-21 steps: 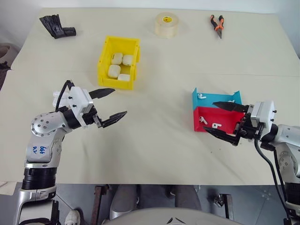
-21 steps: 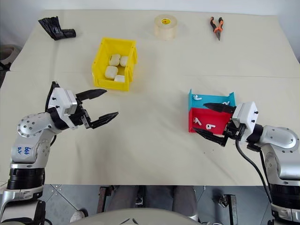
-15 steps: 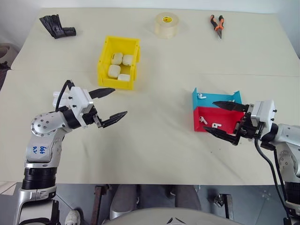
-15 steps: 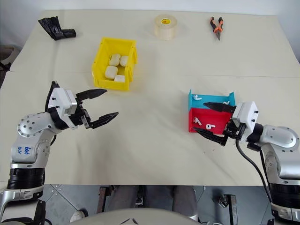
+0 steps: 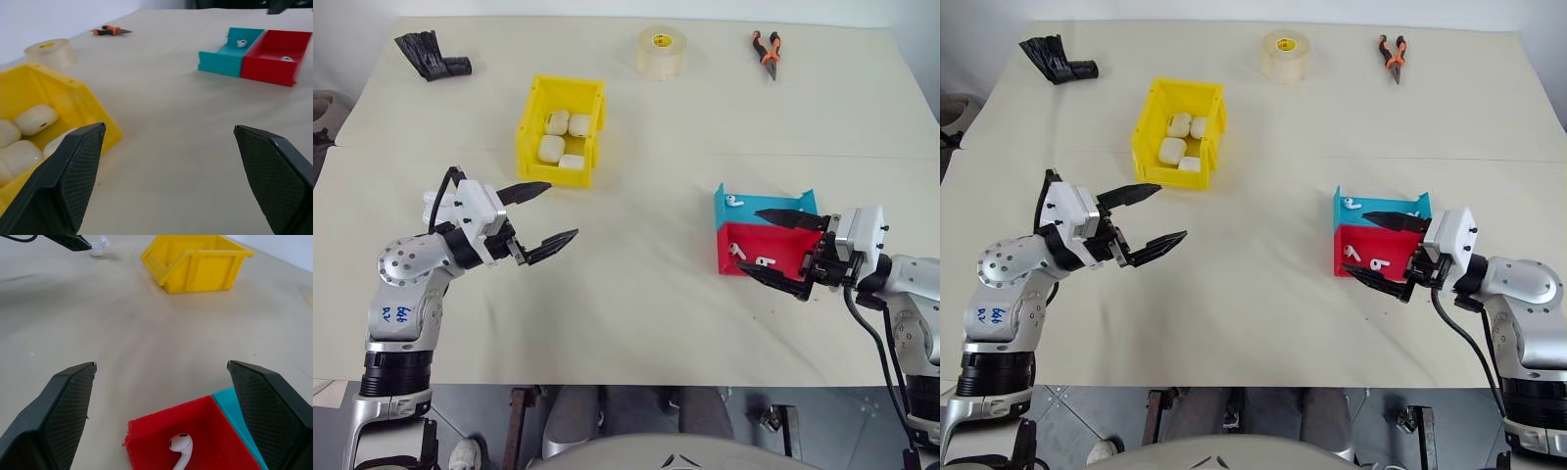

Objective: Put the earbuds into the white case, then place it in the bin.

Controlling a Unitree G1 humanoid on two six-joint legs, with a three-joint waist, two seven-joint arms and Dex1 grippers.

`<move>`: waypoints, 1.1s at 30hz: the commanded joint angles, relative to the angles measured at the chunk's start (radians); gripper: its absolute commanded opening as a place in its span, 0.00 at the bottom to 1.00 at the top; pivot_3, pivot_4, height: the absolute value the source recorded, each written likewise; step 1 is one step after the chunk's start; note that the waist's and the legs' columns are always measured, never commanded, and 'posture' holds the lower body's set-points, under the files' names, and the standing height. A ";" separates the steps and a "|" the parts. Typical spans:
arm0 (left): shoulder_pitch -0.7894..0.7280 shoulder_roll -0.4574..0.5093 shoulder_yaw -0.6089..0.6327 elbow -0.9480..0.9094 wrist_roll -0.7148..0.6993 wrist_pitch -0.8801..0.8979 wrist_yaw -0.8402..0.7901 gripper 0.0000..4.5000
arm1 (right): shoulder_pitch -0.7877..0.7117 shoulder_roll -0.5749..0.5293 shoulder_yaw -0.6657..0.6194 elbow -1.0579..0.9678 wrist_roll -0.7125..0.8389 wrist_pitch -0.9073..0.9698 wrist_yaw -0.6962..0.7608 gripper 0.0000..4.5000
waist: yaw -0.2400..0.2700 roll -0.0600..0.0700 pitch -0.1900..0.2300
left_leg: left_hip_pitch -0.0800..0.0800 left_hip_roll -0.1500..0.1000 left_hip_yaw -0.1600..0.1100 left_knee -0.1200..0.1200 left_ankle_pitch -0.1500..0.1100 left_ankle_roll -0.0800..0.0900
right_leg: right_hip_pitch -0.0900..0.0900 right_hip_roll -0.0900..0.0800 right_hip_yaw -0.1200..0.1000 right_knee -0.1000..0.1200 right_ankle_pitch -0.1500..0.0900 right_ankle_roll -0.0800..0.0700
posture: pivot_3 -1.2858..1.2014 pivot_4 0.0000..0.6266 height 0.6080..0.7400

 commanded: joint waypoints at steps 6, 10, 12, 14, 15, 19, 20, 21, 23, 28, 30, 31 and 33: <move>0.197 -0.047 0.233 -0.193 -0.018 0.104 0.280 0.99 | -0.087 0.097 0.072 -0.084 0.056 0.033 -0.040 1.00 | -0.010 0.000 0.000 | 0.000 0.001 0.000 0.000 0.000 0.000 | 0.000 0.000 0.000 0.000 0.000 0.000 | 0.52 0.24 1.00; 0.308 -0.097 0.320 -0.283 -0.030 0.195 0.407 0.99 | -0.152 0.177 0.113 -0.120 0.070 0.014 -0.060 1.00 | -0.010 0.000 0.000 | 0.000 0.001 -0.001 0.000 0.000 0.000 | 0.000 0.000 0.000 0.000 0.000 0.000 | 0.52 0.24 1.00; 0.358 -0.117 0.358 -0.336 -0.043 0.276 0.478 0.99 | -0.175 0.206 0.126 -0.122 0.077 0.001 -0.054 1.00 | -0.004 0.000 0.000 | 0.000 0.001 -0.002 0.000 0.000 0.000 | 0.000 0.000 0.000 0.000 0.000 0.000 | 0.52 0.24 1.00; 0.387 -0.143 0.393 -0.378 -0.056 0.329 0.543 0.99 | -0.189 0.219 0.136 -0.121 0.081 0.009 -0.048 1.00 | 0.001 -0.001 0.000 | 0.000 0.000 -0.002 0.000 0.000 0.000 | 0.000 0.000 0.000 0.000 0.000 0.000 | 0.52 0.24 1.00; 0.399 -0.154 0.412 -0.398 -0.070 0.369 0.575 0.99 | -0.193 0.224 0.139 -0.119 0.081 0.008 -0.045 1.00 | 0.004 -0.001 0.000 | 0.000 0.000 -0.003 0.000 0.000 0.000 | 0.000 0.000 0.000 0.000 0.000 0.000 | 0.52 0.24 1.00; 0.417 -0.187 0.451 -0.468 -0.114 0.503 0.676 0.99 | -0.195 0.220 0.151 -0.091 0.067 -0.012 -0.010 1.00 | 0.002 -0.001 -0.001 | 0.000 0.000 -0.003 0.000 0.000 0.000 | 0.001 0.000 0.000 0.000 0.000 0.000 | 0.52 0.24 1.00; 0.411 -0.186 0.454 -0.484 -0.128 0.538 0.694 0.99 | -0.197 0.216 0.150 -0.084 0.067 -0.008 -0.005 1.00 | 0.002 -0.001 -0.001 | 0.000 0.000 -0.003 0.000 0.000 0.000 | 0.001 0.000 0.000 0.000 0.000 0.000 | 0.52 0.24 1.00; 0.400 -0.182 0.461 -0.499 -0.153 0.593 0.715 0.99 | -0.199 0.209 0.150 -0.078 0.068 0.000 0.003 1.00 | 0.001 -0.001 -0.001 | 0.000 0.000 -0.003 0.000 0.000 0.000 | 0.001 0.000 0.000 0.000 0.000 0.000 | 0.52 0.24 1.00; 0.351 -0.150 0.474 -0.510 -0.174 0.686 0.759 0.99 | -0.200 0.193 0.147 -0.069 0.066 0.011 0.018 1.00 | 0.002 -0.001 -0.001 | 0.000 0.000 -0.003 0.000 0.000 0.000 | 0.001 0.000 0.000 0.000 0.000 0.000 | 0.52 0.24 1.00; 0.118 0.045 0.477 -0.380 -0.210 1.066 0.815 0.99 | -0.186 0.141 0.118 -0.058 0.080 0.036 0.048 1.00 | 0.001 -0.002 -0.001 | 0.000 0.000 -0.003 0.000 0.000 -0.001 | 0.001 0.000 0.000 0.002 0.000 -0.001 | 0.52 0.24 1.00; 0.016 0.137 0.431 -0.288 -0.203 1.192 0.798 0.99 | -0.177 0.122 0.113 -0.050 0.078 0.039 0.060 1.00 | -0.002 -0.002 -0.001 | 0.001 0.000 -0.003 0.000 0.000 -0.001 | 0.000 0.000 0.000 0.002 -0.001 -0.001 | 0.52 0.24 1.00; -0.044 0.180 0.392 -0.223 -0.193 1.237 0.784 0.99 | -0.172 0.116 0.108 -0.044 0.075 0.035 0.065 1.00 | -0.002 -0.002 -0.001 | 0.001 -0.001 -0.002 -0.001 0.000 -0.001 | 0.000 0.000 0.000 0.002 -0.001 -0.001 | 0.52 0.24 1.00; -0.131 0.233 0.330 -0.129 -0.170 1.286 0.770 0.99 | -0.164 0.111 0.104 -0.039 0.071 0.028 0.067 1.00 | -0.004 -0.002 -0.001 | 0.002 -0.001 -0.001 -0.003 0.000 -0.001 | 0.000 0.000 0.000 0.001 -0.001 -0.001 | 0.52 0.24 1.00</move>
